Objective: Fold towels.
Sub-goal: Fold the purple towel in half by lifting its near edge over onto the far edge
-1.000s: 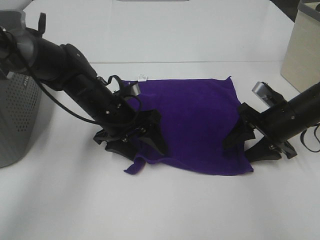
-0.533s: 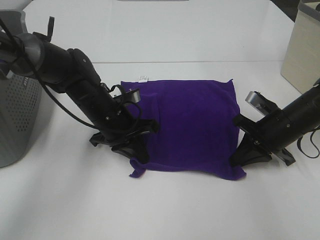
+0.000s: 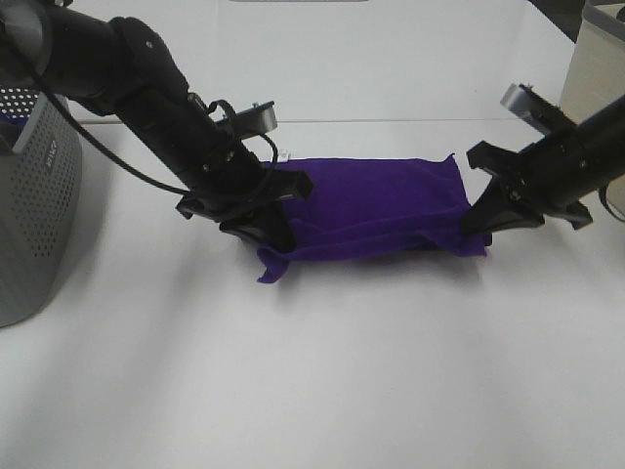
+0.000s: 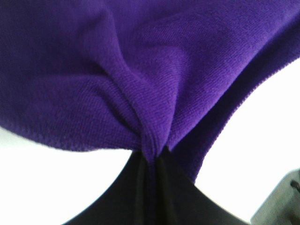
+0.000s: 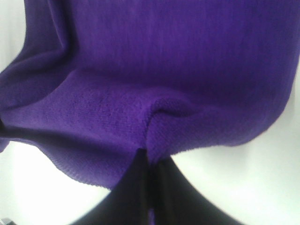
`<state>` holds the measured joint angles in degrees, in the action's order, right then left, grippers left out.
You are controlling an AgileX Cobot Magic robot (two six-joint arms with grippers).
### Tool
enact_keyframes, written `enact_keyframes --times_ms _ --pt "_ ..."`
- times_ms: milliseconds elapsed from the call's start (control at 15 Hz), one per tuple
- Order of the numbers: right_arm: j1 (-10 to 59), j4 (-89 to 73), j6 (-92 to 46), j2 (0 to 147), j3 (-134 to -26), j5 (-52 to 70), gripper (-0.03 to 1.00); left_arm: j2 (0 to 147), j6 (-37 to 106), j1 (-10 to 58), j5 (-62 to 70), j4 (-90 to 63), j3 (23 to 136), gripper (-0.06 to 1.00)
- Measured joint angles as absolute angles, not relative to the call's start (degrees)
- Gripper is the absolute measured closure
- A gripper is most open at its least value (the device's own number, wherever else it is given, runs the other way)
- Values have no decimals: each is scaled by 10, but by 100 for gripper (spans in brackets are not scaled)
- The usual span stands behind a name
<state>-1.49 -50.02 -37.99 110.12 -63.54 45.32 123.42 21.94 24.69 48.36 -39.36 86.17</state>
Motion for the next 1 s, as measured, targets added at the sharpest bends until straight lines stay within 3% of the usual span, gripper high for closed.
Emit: enact_keyframes --times_ms 600,867,1000 --pt "-15 -458 -336 1271 -958 450 97 1375 189 242 445 -327 1145 93" --pt "-15 -439 -323 1340 -1028 450 97 1486 158 240 494 -271 1320 93" --pt "-15 -438 -323 1351 -1029 449 97 1502 155 240 497 -264 1346 93"
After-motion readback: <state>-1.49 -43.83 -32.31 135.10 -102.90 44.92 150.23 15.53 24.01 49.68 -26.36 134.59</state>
